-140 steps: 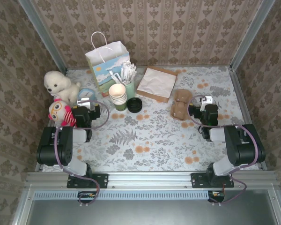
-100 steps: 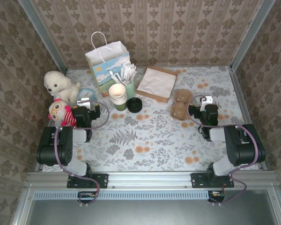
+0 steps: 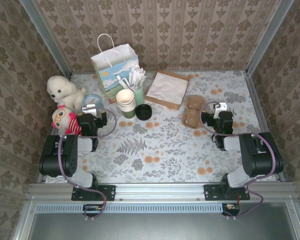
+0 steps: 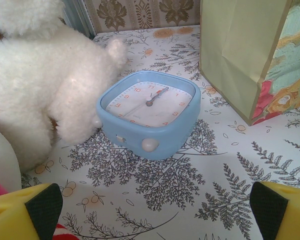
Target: Pack the takeout coffee
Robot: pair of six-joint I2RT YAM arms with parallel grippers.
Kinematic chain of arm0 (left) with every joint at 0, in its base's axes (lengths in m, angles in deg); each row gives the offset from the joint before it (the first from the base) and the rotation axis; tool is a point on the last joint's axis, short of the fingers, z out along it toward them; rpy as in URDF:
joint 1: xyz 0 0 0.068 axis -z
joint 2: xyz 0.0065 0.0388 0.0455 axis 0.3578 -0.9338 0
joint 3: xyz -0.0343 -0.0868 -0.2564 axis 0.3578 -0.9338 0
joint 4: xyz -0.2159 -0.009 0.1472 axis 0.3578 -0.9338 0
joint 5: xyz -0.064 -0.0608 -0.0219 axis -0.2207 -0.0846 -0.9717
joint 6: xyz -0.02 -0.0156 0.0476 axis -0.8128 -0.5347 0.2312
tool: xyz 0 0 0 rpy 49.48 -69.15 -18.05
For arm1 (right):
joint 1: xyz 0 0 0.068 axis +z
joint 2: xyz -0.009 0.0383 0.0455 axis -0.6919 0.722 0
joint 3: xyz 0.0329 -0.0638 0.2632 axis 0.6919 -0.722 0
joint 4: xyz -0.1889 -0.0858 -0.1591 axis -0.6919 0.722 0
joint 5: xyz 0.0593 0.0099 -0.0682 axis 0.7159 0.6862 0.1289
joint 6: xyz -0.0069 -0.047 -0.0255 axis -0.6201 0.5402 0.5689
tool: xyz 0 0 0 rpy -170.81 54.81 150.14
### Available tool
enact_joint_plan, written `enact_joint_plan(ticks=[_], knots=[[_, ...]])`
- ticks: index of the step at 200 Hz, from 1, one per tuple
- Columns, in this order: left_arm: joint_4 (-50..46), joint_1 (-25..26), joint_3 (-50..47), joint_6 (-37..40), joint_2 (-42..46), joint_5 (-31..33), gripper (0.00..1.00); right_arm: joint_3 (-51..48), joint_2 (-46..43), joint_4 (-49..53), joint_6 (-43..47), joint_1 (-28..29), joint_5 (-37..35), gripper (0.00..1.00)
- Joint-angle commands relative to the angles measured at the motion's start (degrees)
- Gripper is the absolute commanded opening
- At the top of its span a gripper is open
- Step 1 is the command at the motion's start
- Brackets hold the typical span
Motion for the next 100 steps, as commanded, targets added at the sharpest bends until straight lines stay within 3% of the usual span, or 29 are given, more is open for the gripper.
enact_joint_plan(ticks=[1,67,80,100], knots=[[0.7,-0.04,0.15,-0.2,-0.07,0.36,1.0,0.77,-0.06,-0.94,-0.75,0.15,0.41,1.0],[0.69,-0.11,0.15,-0.23,-0.03,0.21,1.0,0.6,-0.25,-1.08,-0.86,-0.11,0.8,1.0],[1.5,0.15,-0.19,0.05,0.13,1.19,1.0,0.25,-0.42,-1.56,-0.94,-1.0,4.23,1.0],[0.01,0.36,-1.16,-0.05,4.33,2.55,1.0,0.09,-1.28,-1.46,-1.46,-1.17,3.29,1.0]])
